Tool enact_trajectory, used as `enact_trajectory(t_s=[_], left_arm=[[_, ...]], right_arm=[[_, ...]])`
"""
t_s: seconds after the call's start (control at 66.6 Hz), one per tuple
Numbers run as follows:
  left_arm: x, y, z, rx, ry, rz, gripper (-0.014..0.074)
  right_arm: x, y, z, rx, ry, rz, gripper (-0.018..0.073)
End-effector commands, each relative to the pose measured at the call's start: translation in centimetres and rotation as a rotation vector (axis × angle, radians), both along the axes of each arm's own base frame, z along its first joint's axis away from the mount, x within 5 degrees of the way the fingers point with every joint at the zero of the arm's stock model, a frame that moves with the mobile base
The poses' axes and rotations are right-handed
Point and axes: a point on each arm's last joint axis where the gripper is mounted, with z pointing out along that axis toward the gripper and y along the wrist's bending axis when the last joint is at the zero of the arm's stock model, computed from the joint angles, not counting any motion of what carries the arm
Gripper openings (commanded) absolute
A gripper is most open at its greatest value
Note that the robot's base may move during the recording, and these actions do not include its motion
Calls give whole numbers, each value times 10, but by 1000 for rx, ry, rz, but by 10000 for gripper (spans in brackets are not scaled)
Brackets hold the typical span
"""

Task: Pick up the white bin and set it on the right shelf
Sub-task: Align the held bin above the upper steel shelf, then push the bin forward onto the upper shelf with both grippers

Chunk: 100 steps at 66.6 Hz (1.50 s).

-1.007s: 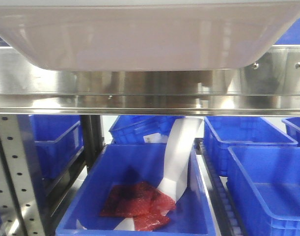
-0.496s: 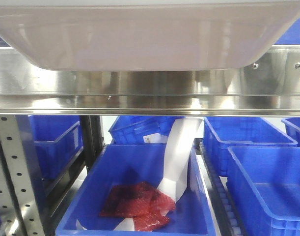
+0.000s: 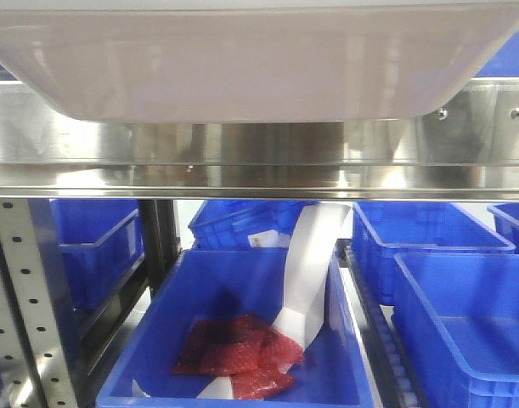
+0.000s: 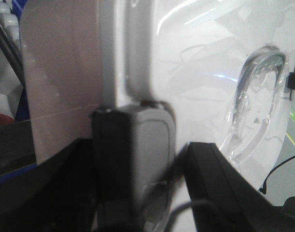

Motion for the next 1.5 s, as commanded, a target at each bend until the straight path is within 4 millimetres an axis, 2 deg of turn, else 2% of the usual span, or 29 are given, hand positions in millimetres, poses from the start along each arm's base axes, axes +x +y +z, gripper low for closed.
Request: enact_trajectory(t_s=[0.0, 0.616, 0.796, 0.871, 0.977, 1.142, 1.292, 1.487], left_arm=[[-17, -13, 27, -163, -54, -142, 230], [-16, -13, 30, -197, -63, -131, 230], [-13, -13, 46, -280, -96, -133, 230], [-7, -13, 55, -289, -124, -116, 231], [12, -10, 67, -292, -150, -73, 232], [46, -8, 72, -347, -127, -61, 232], [79, -6, 63, -373, -77, -35, 232], [111, -2, 41, -383, -4, 23, 232]], right_arm=[[-20, 16, 28, 208, -23, 164, 452], [-19, 16, 30, 230, -27, 163, 452], [-12, 18, 44, 383, -43, 170, 452], [-3, 17, 51, 391, -56, 161, 452], [15, 14, 60, 393, -75, 131, 452], [49, 10, 66, 402, -79, 95, 452], [80, 8, 65, 421, -69, 75, 452], [117, 6, 46, 447, 5, 56, 452]])
